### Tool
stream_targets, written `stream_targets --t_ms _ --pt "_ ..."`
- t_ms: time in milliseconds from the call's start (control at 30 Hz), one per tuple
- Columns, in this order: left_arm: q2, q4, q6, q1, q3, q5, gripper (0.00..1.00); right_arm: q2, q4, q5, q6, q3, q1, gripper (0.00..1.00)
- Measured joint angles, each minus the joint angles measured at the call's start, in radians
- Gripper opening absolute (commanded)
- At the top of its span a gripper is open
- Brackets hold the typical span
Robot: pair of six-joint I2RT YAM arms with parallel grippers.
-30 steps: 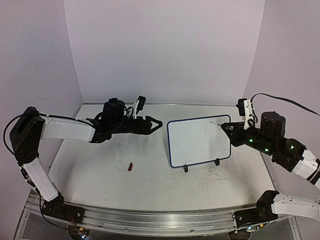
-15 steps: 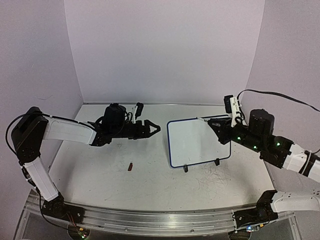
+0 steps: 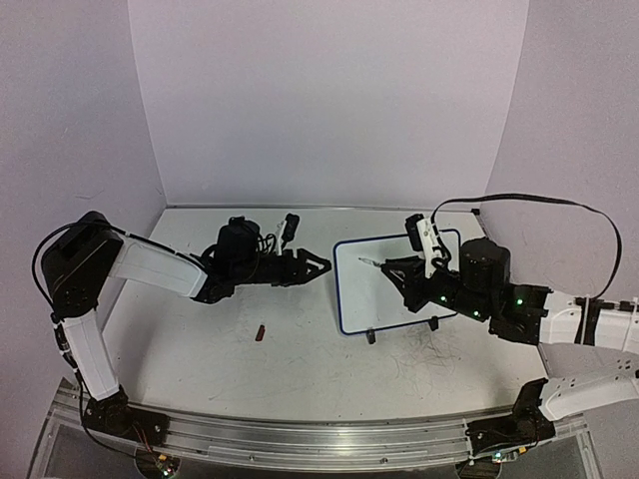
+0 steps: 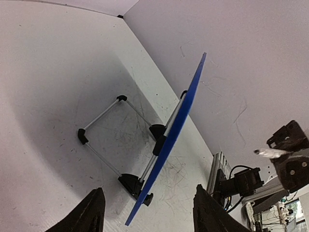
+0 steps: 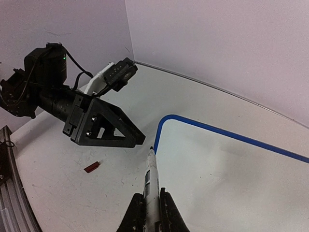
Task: Write a sentence on the whiteboard
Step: Hold the whiteboard at the center of the board.
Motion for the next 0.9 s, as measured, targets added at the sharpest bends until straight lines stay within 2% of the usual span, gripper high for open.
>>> stream_targets --t_ms 100,333,900 --pt "0.01 0.051 -0.007 0.0 0.007 0.019 0.52 0.0 0.035 0.012 -0.007 -0.049 0.005 0.0" --pt "0.053 0.121 -0.008 -0.005 0.062 0.049 0.45 0.069 0.091 0.047 -0.026 -0.064 0.036 0.0" --pt "0.108 0.132 0.008 -0.01 0.117 0.054 0.3 0.171 0.186 0.106 -0.031 -0.067 0.066 0.0"
